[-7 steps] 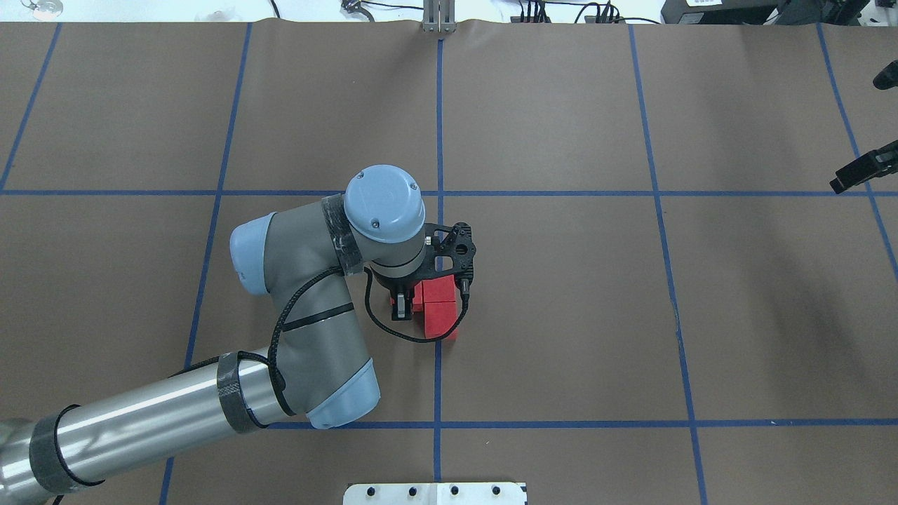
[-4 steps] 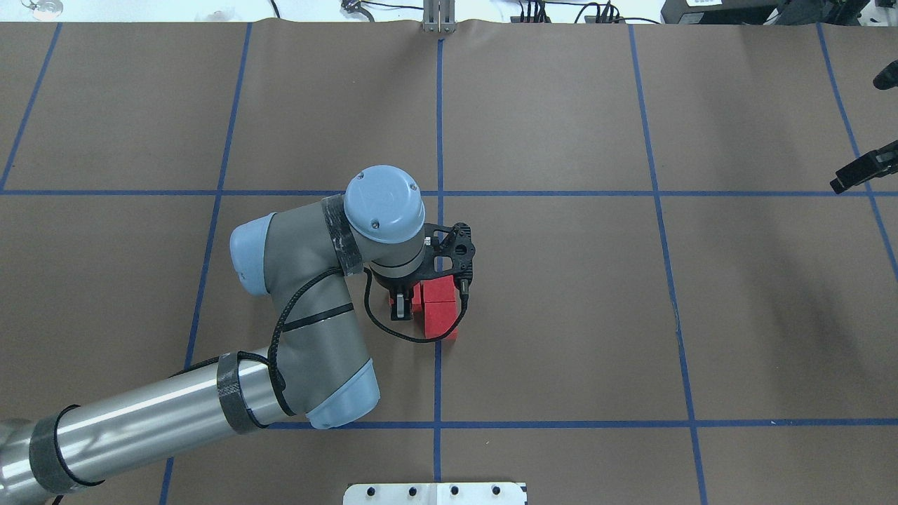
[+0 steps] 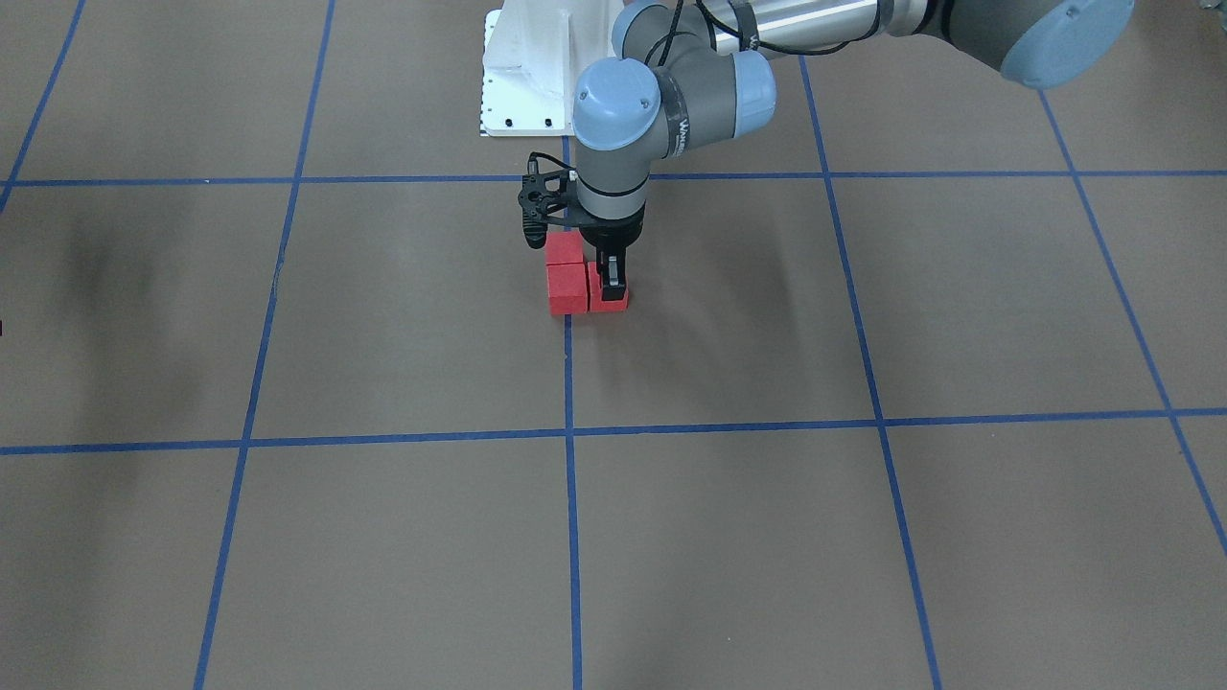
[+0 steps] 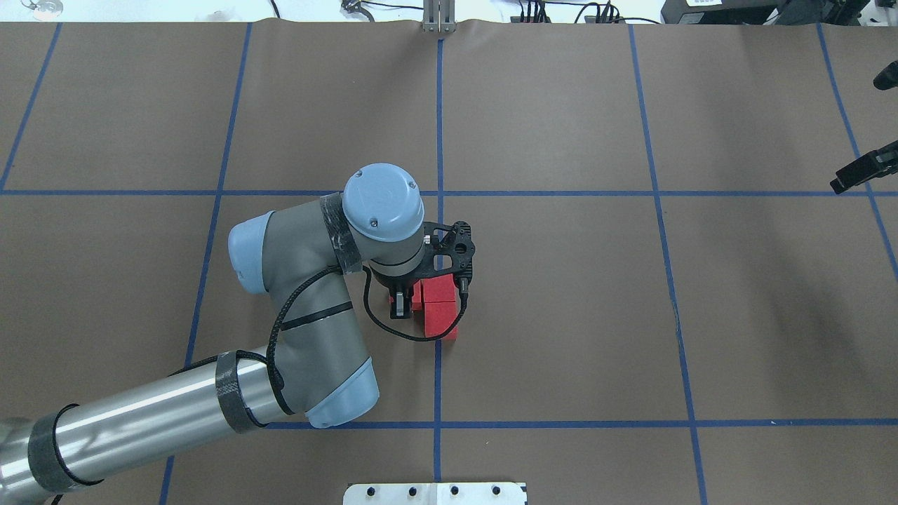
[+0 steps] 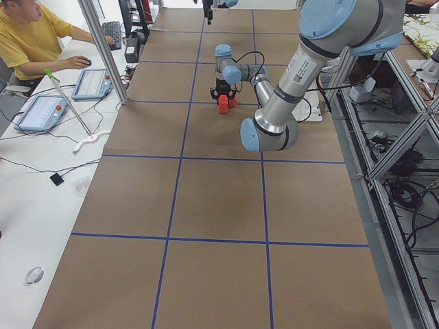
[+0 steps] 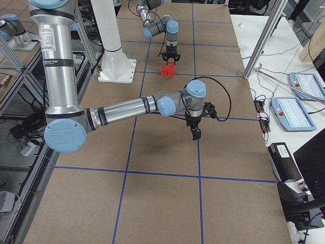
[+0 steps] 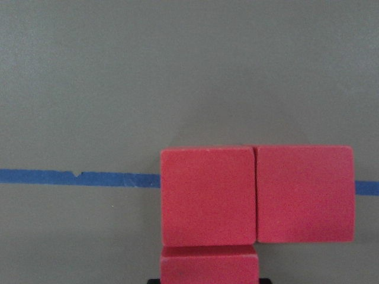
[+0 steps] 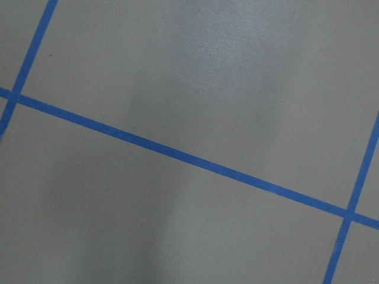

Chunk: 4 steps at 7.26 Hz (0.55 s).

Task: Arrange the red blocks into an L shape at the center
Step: 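Hold the cube pressed against the pair with the left gripper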

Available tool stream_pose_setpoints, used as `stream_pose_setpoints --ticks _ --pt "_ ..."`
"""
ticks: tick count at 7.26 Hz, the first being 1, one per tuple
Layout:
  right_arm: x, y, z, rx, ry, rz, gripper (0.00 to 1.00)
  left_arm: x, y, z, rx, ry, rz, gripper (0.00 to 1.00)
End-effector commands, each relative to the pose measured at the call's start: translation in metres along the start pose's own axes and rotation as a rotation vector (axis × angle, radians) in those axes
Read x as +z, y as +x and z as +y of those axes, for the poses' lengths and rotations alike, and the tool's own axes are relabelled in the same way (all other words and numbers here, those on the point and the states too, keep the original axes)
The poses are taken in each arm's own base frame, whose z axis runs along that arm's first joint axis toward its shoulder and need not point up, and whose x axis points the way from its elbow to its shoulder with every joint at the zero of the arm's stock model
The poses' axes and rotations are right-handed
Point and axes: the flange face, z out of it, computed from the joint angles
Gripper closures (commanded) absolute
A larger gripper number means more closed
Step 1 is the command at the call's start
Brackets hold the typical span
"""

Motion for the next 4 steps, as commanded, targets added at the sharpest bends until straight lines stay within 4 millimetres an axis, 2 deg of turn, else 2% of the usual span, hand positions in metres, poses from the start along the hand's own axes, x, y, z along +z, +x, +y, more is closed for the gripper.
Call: stream_pose_setpoints --ticks 1,2,3,4 --pt "-0.0002 -0.0002 -0.0002 -0.003 0.002 0.000 0.00 -0.0011 0.0012 -0.0008 0.004 0.003 0.000 0.37" --pt "0.0001 0.0001 0.0001 -0.001 -0.001 0.000 0.00 -0.0033 0.0013 -0.0032 0.014 0.019 -0.004 0.25" --pt "0.0001 0.0001 0.0001 -0.001 -0.001 0.000 0.00 -0.0098 0.0014 -0.0102 0.083 0.093 -0.029 0.02" --pt "0.0001 0.0001 0.0001 -0.001 -0.001 0.000 0.00 -0.0100 0.0015 -0.0100 0.103 0.125 -0.041 0.01"
